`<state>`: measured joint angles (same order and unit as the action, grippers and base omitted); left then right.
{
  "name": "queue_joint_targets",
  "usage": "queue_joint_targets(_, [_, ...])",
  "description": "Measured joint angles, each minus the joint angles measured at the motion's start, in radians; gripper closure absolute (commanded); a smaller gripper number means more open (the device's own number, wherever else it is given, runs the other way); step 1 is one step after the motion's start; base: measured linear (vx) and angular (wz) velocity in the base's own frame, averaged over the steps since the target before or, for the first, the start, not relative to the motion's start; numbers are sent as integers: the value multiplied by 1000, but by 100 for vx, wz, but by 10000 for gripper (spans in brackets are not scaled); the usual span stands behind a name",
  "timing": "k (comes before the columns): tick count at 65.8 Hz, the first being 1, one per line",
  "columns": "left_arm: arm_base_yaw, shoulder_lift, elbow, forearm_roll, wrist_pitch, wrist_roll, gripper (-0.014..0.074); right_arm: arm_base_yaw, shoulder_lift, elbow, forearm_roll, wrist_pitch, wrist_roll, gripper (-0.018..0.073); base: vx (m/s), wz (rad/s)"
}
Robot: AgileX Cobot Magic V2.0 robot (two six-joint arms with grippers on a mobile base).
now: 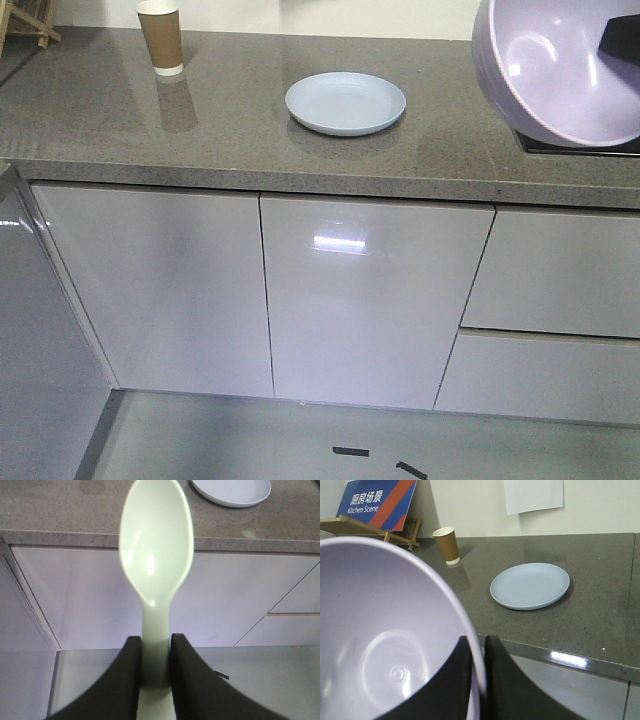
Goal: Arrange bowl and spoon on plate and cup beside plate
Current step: 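Drive the base along the counter toward the pale blue plate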
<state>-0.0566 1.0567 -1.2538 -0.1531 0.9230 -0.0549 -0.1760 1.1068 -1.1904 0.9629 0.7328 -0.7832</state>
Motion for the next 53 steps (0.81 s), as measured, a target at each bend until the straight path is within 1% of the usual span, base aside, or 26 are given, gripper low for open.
queue_joint_targets(53, [0,0,0,0,0,0,602,0,0,0,0,0,0,569,3,-7])
